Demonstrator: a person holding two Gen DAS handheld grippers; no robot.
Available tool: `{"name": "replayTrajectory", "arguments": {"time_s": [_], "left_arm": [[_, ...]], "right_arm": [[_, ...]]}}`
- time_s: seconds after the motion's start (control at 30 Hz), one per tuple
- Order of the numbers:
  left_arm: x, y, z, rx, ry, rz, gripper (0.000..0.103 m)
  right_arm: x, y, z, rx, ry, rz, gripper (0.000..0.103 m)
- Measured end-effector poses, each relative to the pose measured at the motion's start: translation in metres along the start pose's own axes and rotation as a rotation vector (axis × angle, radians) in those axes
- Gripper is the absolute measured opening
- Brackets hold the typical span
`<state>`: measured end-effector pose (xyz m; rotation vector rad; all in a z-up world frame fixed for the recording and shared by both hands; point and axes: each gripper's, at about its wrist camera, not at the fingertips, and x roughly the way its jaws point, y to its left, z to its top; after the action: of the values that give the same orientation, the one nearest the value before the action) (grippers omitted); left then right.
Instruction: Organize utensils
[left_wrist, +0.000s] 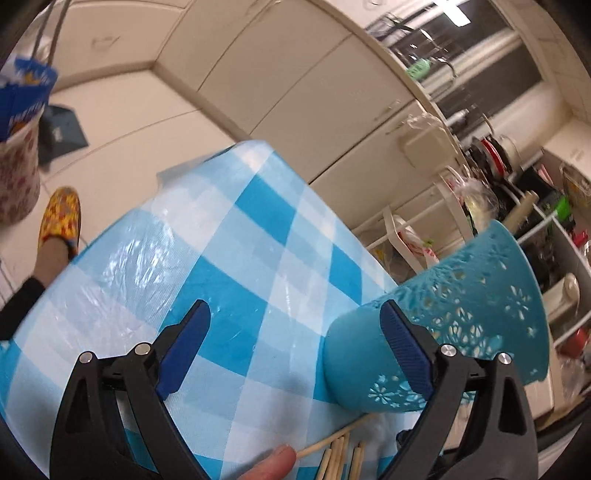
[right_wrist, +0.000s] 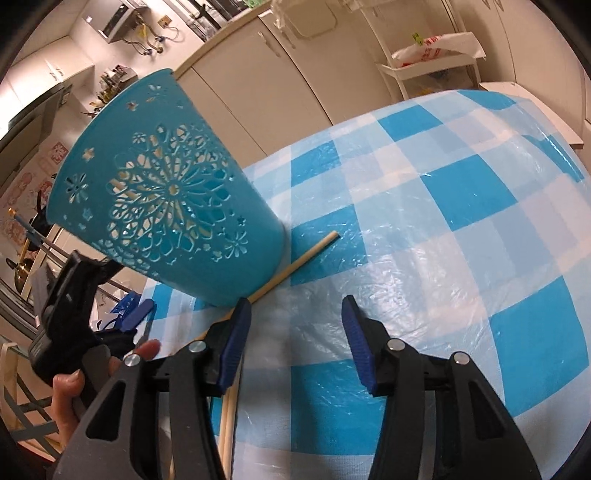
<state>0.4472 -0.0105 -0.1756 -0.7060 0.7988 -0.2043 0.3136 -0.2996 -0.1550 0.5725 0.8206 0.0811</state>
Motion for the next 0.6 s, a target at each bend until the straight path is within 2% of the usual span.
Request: {"name": "replayTrajectory", "arguments": {"time_s": [0.2,0.6], "left_arm": [[0.012,-0.008,-0.003,0.059,0.010,0.026,0.089],[0.010,-0.007,0.004,0.020,0.015,0.021,0.089]], "right_arm": [[-0.005,0.000,-0.003,0.015,-0.002,0.017,0.052],[-0.003,-0.005,-0.001,0.028,-0.005,0.036,0.053]]}}
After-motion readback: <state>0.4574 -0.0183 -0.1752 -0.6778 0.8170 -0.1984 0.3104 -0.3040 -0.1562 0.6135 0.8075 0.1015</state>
